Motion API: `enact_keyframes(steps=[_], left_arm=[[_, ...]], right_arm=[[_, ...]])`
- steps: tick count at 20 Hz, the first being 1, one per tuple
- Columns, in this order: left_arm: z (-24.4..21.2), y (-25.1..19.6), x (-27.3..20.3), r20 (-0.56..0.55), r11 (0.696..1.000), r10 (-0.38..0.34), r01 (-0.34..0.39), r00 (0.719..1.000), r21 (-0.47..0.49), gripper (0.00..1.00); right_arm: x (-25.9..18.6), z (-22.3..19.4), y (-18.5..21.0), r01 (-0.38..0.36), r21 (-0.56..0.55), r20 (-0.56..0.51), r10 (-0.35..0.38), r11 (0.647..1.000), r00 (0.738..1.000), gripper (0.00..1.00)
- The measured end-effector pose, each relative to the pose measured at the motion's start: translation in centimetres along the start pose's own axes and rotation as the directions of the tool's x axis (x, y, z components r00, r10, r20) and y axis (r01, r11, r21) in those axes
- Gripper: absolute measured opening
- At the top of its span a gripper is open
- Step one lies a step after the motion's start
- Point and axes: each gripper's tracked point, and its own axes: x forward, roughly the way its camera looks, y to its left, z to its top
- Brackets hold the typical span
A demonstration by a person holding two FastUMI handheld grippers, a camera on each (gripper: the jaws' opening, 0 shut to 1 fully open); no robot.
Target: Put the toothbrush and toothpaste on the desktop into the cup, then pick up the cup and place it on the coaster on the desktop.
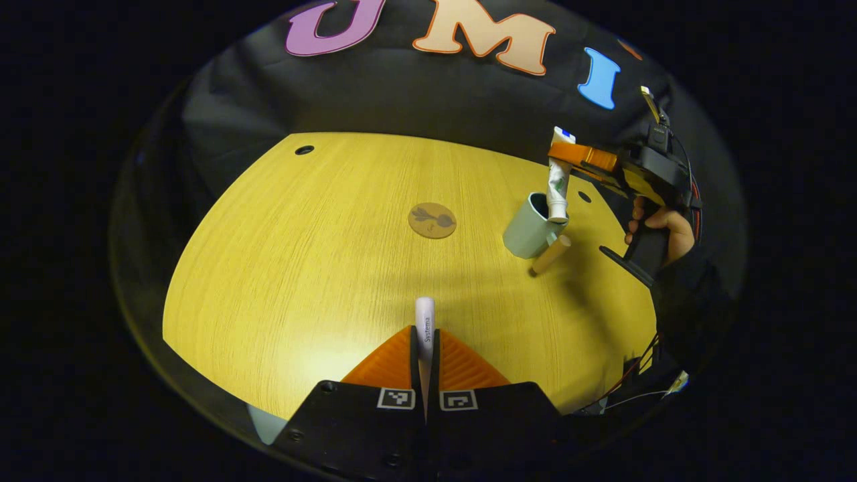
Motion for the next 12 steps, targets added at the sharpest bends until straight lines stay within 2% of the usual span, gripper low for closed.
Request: enact_keyframes(steps=[4,5,8,10,11,12], left_arm=[[1.5,-0.2,0.0,0.022,1.0,-0.003,0.003,1.0,-0.013,0.0],[1.8,-0.3,-0.1,0.028,1.0,-0.006,0.007,1.0,-0.012,0.0],[3.4,-1.0,0.3,0.06,1.0,-0.023,0.023,0.998,0.006,0.0],[5.0,-1.4,0.9,0.083,0.999,-0.038,0.036,0.996,0.024,0.0],[5.9,-1.8,1.2,0.098,0.998,-0.049,0.046,0.994,0.033,0.0],[6.7,-2.2,1.6,0.102,0.998,-0.061,0.057,0.993,0.041,0.0]], right_arm=[[1.3,-1.7,-1.3,0.03,-0.082,-0.018,-0.032,0.996,0.999,0.14],[1.3,-2.3,-1.5,0.031,-0.1,-0.036,-0.035,0.995,0.999,0.17],[1.2,-3.7,-1.5,0.02,-0.098,-0.073,-0.028,0.995,0.997,0.17],[0.8,-4.1,-1.6,0.018,-0.094,-0.085,-0.026,0.995,0.996,0.25],[0.3,-4.4,-1.5,0.007,-0.088,-0.094,-0.015,0.996,0.995,0.33],[-0.2,-4.6,-1.4,-0.004,-0.077,-0.1,-0.004,0.997,0.995,0.47]])
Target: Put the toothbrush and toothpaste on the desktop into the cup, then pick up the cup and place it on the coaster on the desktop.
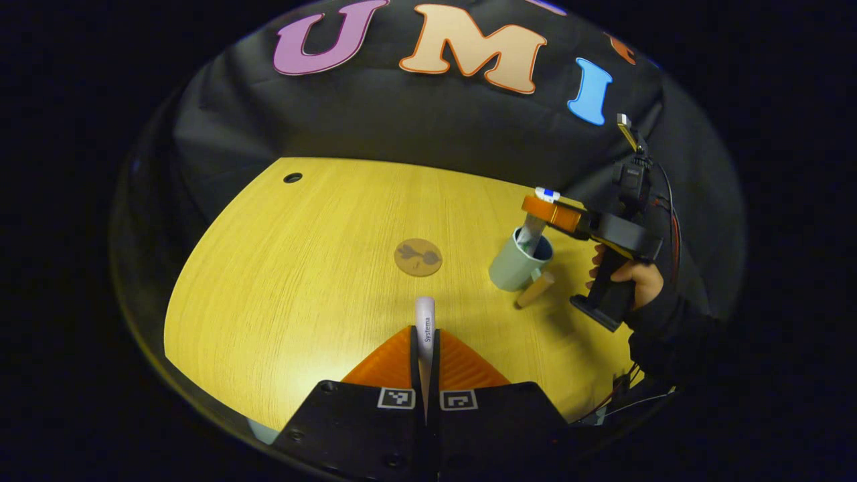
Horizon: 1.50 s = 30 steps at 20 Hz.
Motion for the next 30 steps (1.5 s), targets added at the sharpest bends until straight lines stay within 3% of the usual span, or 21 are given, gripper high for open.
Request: enact_keyframes(steps=[2,4,6,11,19,24,27,30], left_arm=[[1.6,-0.6,1.1,0.023,1.0,-0.026,0.026,0.999,0.014,0.0],[3.6,-0.9,2.9,0.054,0.998,-0.054,0.052,0.997,0.031,0.0],[5.6,-1.5,4.4,0.098,0.996,-0.088,0.085,0.991,0.034,0.0],[11.0,-5.6,6.0,0.223,0.984,-0.178,0.175,0.958,0.034,0.0],[18.2,-11.5,9.6,0.4,0.958,-0.268,0.284,0.877,0.019,0.0],[20.8,-12.9,11.9,0.498,0.96,-0.233,0.279,0.835,-0.019,0.0],[21.0,-13.1,13.7,0.513,0.963,-0.201,0.264,0.834,-0.052,0.0],[20.5,-12.7,15.4,0.523,0.98,-0.159,0.2,0.837,-0.023,0.0]], right_arm=[[-1.2,-0.2,-0.5,0.0,0.011,-0.002,0.0,1.0,1.0,0.77],[-2.9,-0.1,-1.2,0.008,0.02,0.007,-0.008,1.0,1.0,0.94],[-5.0,-0.1,-2.0,0.009,0.035,0.016,-0.01,0.999,1.0,0.9],[-10.0,-0.9,-5.5,0.052,0.089,0.018,-0.053,0.995,0.998,0.97],[-16.3,-3.6,-11.3,0.159,0.161,-0.019,-0.158,0.974,0.987,0.96],[-18.6,-4.7,-13.8,0.193,0.172,-0.035,-0.19,0.966,0.981,0.97],[-19.5,-5.2,-15.0,0.204,0.167,-0.049,-0.199,0.965,0.979,0.96],[-20.0,-5.8,-15.9,0.209,0.168,-0.066,-0.201,0.963,0.977,0.96]])
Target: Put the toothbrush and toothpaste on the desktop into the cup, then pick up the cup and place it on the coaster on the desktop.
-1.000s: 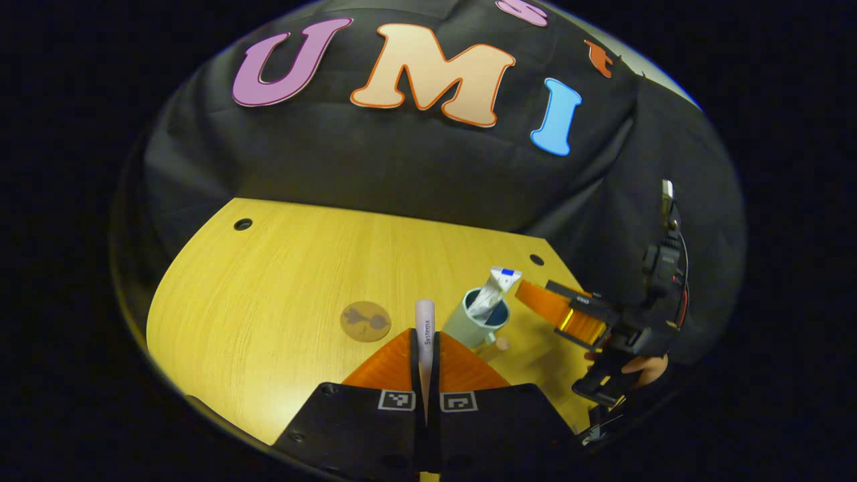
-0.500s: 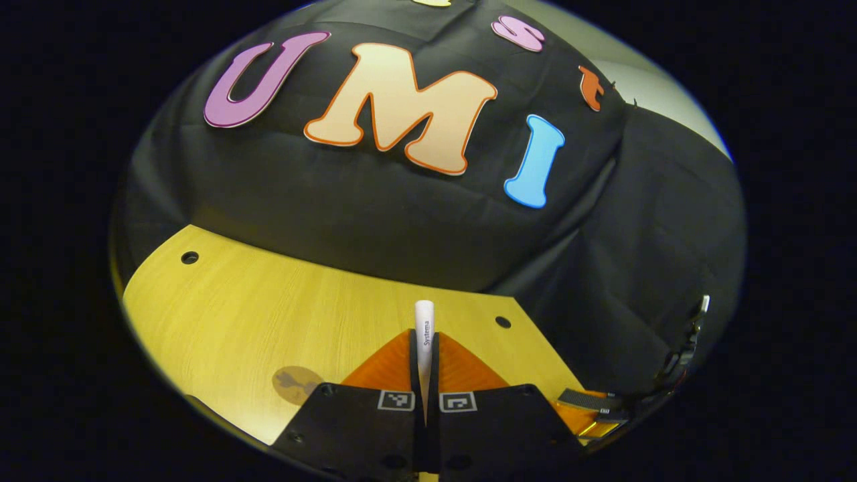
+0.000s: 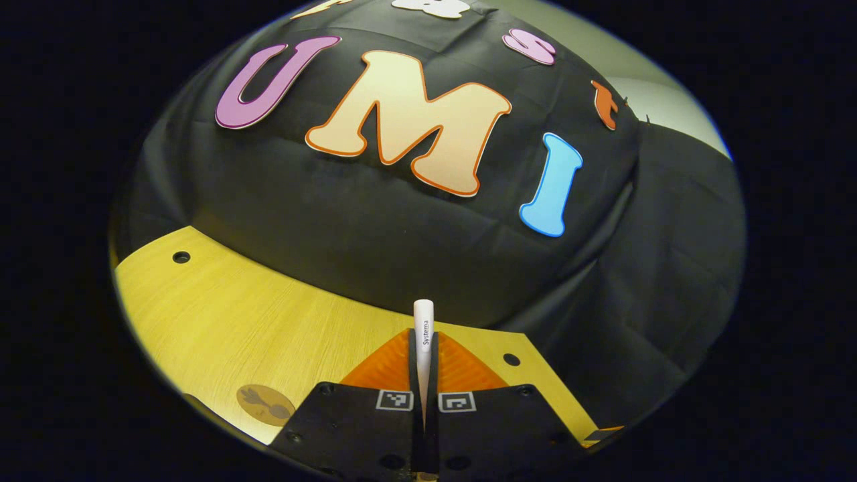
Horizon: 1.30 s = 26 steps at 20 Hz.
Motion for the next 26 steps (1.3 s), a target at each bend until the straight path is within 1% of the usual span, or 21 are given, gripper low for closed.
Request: enact_keyframes(steps=[2,4,8,12,13,14,15,16,17,18,19,20,21,22,23,24,25,26], left_arm=[[-1.2,0.3,0.4,-0.015,0.999,0.024,-0.023,1.0,0.036,0.0],[-3.2,0.5,0.0,-0.046,0.998,0.041,-0.039,0.998,0.039,0.0],[-4.2,0.8,-1.2,-0.065,0.996,0.074,-0.071,0.995,0.05,0.01],[-5.5,0.0,-3.2,-0.098,0.997,0.063,-0.058,0.993,0.05,0.05],[-5.9,0.0,-3.7,-0.104,0.998,0.057,-0.053,0.993,0.047,0.05],[-6.0,-0.2,-4.1,-0.111,0.998,0.044,-0.04,0.993,0.038,0.06],[-6.0,-0.3,-5.0,-0.111,0.999,0.036,-0.032,0.993,0.034,0.16],[-6.0,0.0,-5.6,-0.112,0.999,0.037,-0.033,0.993,0.042,0.22],[-6.1,0.4,-6.4,-0.113,0.998,0.039,-0.033,0.993,0.052,0.36],[-6.1,0.8,-7.0,-0.116,0.998,0.034,-0.027,0.993,0.059,0.38],[-6.2,1.1,-7.7,-0.127,0.998,0.026,-0.018,0.992,0.061,0.41],[-6.3,1.7,-8.6,-0.143,0.998,0.024,-0.016,0.989,0.062,0.47],[-6.2,2.3,-9.4,-0.149,0.998,0.021,-0.012,0.989,0.061,0.55],[-5.8,3.0,-10.4,-0.15,0.998,0.022,-0.013,0.988,0.059,0.57],[-5.4,3.8,-11.3,-0.144,0.998,0.019,-0.011,0.989,0.056,0.57],[-4.9,4.7,-12.2,-0.143,0.998,0.023,-0.015,0.989,0.06,0.59],[-4.6,5.6,-13.2,-0.14,0.997,0.029,-0.02,0.99,0.068,0.68],[-4.2,6.8,-14.3,-0.138,0.996,0.042,-0.031,0.99,0.084,0.75]], right_arm=[[0.0,0.0,-0.5,-0.003,-0.004,-0.004,0.003,1.0,1.0,0.96],[0.2,0.4,-0.6,-0.011,-0.002,-0.004,0.011,1.0,1.0,0.96],[0.8,1.0,0.0,-0.037,-0.008,-0.01,0.037,0.999,0.999,0.97],[1.7,0.9,1.9,-0.088,-0.032,-0.03,0.087,0.996,0.996,0.97],[2.0,0.7,2.5,-0.102,-0.035,-0.044,0.101,0.994,0.994,0.91],[2.2,0.6,3.5,-0.126,-0.031,-0.062,0.124,0.992,0.99,0.98],[2.4,0.4,4.5,-0.145,-0.032,-0.076,0.142,0.989,0.987,0.98],[2.7,0.2,5.6,-0.163,-0.038,-0.093,0.159,0.986,0.983,0.98],[2.8,-0.1,6.7,-0.18,-0.044,-0.113,0.174,0.983,0.978,0.94],[2.9,-0.1,7.8,-0.194,-0.047,-0.125,0.187,0.98,0.974,0.99],[3.2,0.0,8.9,-0.204,-0.049,-0.134,0.196,0.978,0.971,0.99],[3.5,0.1,9.9,-0.206,-0.047,-0.145,0.198,0.977,0.969,0.98],[3.7,-0.2,11.0,-0.214,-0.035,-0.168,0.205,0.976,0.964,0.98],[3.8,-0.5,12.2,-0.226,-0.023,-0.203,0.217,0.974,0.955,0.99],[4.1,-1.1,13.2,-0.229,-0.018,-0.243,0.217,0.973,0.945,0.99],[4.5,-1.5,14.1,-0.229,-0.017,-0.273,0.215,0.973,0.938,0.98],[4.8,-2.0,14.7,-0.219,-0.025,-0.312,0.2,0.975,0.929,0.94],[5.5,-2.3,15.3,-0.209,-0.036,-0.344,0.184,0.977,0.921,0.98]])
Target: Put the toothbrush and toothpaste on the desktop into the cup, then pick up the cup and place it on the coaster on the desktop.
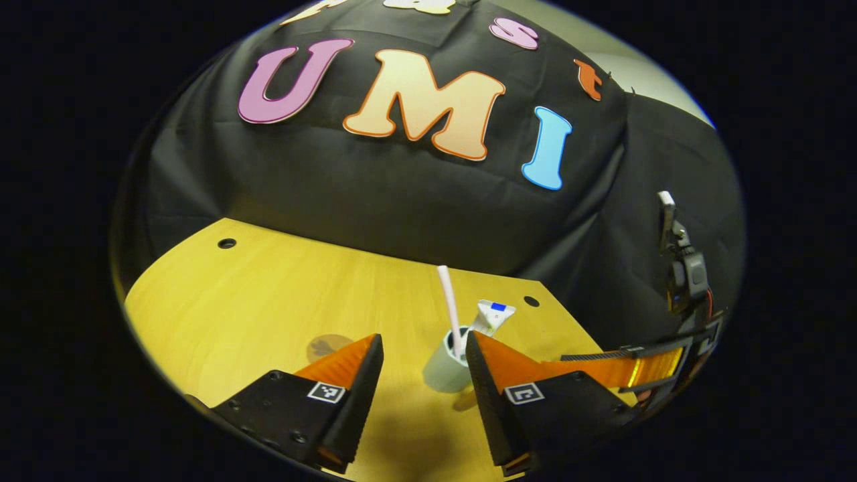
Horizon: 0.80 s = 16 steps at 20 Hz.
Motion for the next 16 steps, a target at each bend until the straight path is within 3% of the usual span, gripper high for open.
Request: enact_keyframes(steps=[1,3,7,9,10,12,14,15,16], left_arm=[[0.3,1.1,-0.8,0.008,1.0,0.011,-0.011,1.0,0.014,0.76],[0.9,3.5,-2.5,0.025,0.998,0.043,-0.044,0.999,0.053,0.96],[1.6,7.9,-5.6,0.053,0.989,0.099,-0.104,0.994,0.102,0.94],[1.5,9.6,-6.8,0.054,0.989,0.122,-0.126,0.991,0.082,0.95],[1.4,10.5,-7.4,0.056,0.988,0.134,-0.138,0.989,0.07,0.95],[0.9,12.2,-8.5,0.049,0.986,0.159,-0.162,0.986,0.048,0.95],[0.6,13.8,-9.5,0.045,0.982,0.185,-0.187,0.982,0.028,0.95],[0.6,14.5,-10.0,0.046,0.98,0.197,-0.198,0.979,0.023,0.95],[0.5,15.1,-10.3,0.046,0.977,0.21,-0.211,0.977,0.022,0.95]], right_arm=[[0.7,-0.3,0.3,0.018,-0.007,-0.038,-0.019,1.0,0.999,0.99],[2.1,-0.8,0.7,0.051,-0.017,-0.111,-0.053,0.999,0.992,0.99],[5.7,-1.9,1.3,0.109,-0.058,-0.224,-0.12,0.992,0.967,0.99],[7.3,-2.7,1.2,0.138,-0.1,-0.26,-0.16,0.985,0.952,0.94],[8.1,-3.2,1.2,0.149,-0.116,-0.28,-0.176,0.982,0.944,0.99],[9.3,-3.9,1.0,0.165,-0.142,-0.315,-0.202,0.976,0.927,0.99],[10.3,-4.5,0.7,0.183,-0.161,-0.345,-0.229,0.97,0.91,0.94],[10.8,-4.8,0.4,0.193,-0.172,-0.354,-0.244,0.966,0.903,0.99],[11.2,-5.1,0.1,0.201,-0.177,-0.361,-0.253,0.964,0.898,0.94]])
